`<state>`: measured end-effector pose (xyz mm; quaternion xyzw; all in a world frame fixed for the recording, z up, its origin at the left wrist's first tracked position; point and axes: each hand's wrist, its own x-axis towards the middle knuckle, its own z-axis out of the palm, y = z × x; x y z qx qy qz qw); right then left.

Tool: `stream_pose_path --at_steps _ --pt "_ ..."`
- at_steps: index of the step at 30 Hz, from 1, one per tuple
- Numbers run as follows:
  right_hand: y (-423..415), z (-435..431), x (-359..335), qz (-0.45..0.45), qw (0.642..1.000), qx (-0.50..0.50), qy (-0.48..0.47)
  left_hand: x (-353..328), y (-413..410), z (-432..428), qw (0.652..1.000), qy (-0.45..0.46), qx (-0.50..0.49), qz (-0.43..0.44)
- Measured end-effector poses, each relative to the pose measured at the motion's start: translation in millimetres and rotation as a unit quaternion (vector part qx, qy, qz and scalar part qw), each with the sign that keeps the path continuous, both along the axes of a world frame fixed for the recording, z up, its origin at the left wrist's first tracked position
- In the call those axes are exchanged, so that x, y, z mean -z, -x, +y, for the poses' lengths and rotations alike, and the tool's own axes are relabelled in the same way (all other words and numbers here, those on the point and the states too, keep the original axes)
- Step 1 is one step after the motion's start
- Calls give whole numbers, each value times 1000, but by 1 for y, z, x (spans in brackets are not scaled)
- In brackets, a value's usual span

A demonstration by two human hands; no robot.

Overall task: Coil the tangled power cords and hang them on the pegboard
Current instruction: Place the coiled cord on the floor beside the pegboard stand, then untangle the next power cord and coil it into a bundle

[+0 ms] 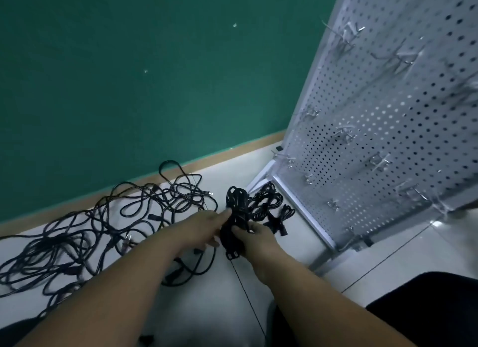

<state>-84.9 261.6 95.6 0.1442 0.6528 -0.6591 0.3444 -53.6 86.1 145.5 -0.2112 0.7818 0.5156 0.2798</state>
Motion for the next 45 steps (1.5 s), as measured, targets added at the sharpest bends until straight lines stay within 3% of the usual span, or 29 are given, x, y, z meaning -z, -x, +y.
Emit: stream_pose_path --at_steps 5,12,19,26,31,35,39,42,45 --pt "13 67 62 -35 976 198 -89 35 7 19 974 151 168 -1" --pt "59 116 132 -107 946 274 -138 69 5 29 960 175 217 9" --pt "96 107 174 -145 949 259 -109 90 4 28 950 205 237 0" --pt "106 103 181 -94 944 74 -307 120 -2 24 929 247 273 -29" --pt "109 99 171 -38 910 74 -407 126 -3 21 910 276 307 -36" --pt "98 91 163 10 907 80 -414 125 -5 16 902 292 316 -38" --pt "92 85 160 -2 913 73 -400 119 -7 14 894 302 329 -36" --pt "89 83 150 8 893 62 -446 111 -7 13 888 312 337 -32" --pt "76 66 129 93 848 -6 -521 100 -14 11 898 314 307 -28"
